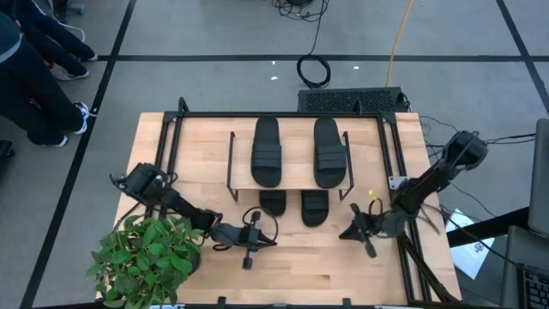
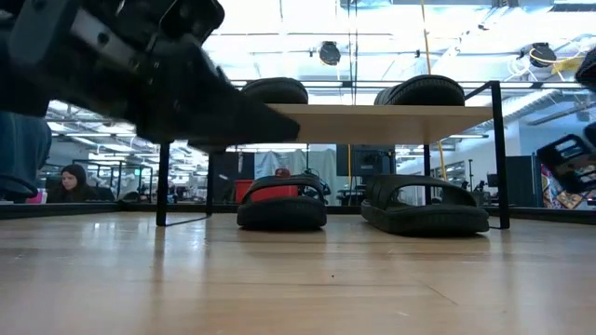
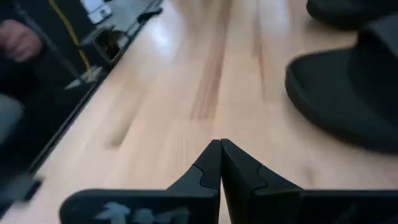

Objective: Pick and place slides into the shelf
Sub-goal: Adjust the slides under the shelf

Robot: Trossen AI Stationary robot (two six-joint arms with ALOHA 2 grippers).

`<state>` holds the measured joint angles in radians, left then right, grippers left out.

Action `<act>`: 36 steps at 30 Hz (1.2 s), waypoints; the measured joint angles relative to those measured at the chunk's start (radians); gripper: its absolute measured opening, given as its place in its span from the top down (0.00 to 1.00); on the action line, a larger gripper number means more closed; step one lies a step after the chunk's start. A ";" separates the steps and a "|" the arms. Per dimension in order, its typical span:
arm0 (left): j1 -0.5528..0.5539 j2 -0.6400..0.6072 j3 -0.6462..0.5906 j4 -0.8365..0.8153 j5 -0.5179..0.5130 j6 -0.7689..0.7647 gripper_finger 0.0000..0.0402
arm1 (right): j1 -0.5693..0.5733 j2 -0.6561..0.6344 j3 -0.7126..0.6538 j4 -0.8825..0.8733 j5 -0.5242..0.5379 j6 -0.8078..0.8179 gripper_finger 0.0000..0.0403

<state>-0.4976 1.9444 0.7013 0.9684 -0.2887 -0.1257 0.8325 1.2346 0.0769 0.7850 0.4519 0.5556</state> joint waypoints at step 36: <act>-0.003 -0.049 0.000 -0.129 -0.035 -0.052 0.99 | -0.356 0.530 0.277 0.113 -0.068 -0.065 1.00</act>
<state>-0.5007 1.8950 0.7010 0.8394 -0.3241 -0.1776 0.4767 1.7641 0.3534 0.8982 0.3836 0.4907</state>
